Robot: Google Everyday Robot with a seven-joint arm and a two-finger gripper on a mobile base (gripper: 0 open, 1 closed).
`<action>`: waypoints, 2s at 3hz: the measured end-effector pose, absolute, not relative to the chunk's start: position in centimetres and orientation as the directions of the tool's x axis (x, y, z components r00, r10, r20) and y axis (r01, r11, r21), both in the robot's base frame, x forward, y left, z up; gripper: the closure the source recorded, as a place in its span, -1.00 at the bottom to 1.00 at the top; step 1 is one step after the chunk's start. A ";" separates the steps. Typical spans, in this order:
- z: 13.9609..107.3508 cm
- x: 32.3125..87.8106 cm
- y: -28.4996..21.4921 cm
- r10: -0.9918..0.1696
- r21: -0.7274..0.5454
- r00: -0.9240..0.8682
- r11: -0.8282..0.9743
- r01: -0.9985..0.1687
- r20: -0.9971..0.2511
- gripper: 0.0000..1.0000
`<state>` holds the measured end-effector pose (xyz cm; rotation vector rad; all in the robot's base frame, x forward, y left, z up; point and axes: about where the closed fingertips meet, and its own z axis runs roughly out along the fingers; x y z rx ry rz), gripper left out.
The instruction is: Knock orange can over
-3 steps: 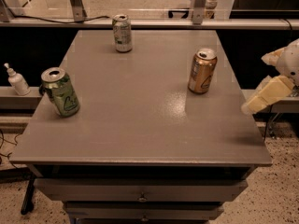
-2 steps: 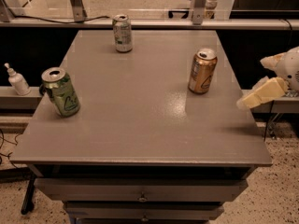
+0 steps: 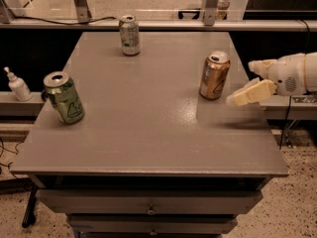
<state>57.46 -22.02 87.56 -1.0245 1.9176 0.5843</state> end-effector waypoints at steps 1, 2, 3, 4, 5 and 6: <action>88.7 58.5 -18.4 -0.337 0.036 -0.230 0.496 -0.867 -0.913 -1.00; 90.0 58.7 -15.2 -0.275 0.070 -0.212 0.447 -0.892 -0.938 -1.00; 92.5 57.9 -12.5 -0.233 0.130 -0.238 0.398 -0.908 -0.943 -1.00; 95.1 56.2 -9.5 -0.169 0.215 -0.287 0.353 -0.911 -0.943 -1.00; 98.7 52.0 -4.2 -0.080 0.334 -0.358 0.221 -0.916 -0.930 -1.00; 97.8 51.3 -3.8 -0.084 0.321 -0.347 0.228 -0.919 -0.934 -1.00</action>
Offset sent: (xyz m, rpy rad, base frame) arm 0.0136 0.1035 0.0428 0.3099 -0.0475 0.1686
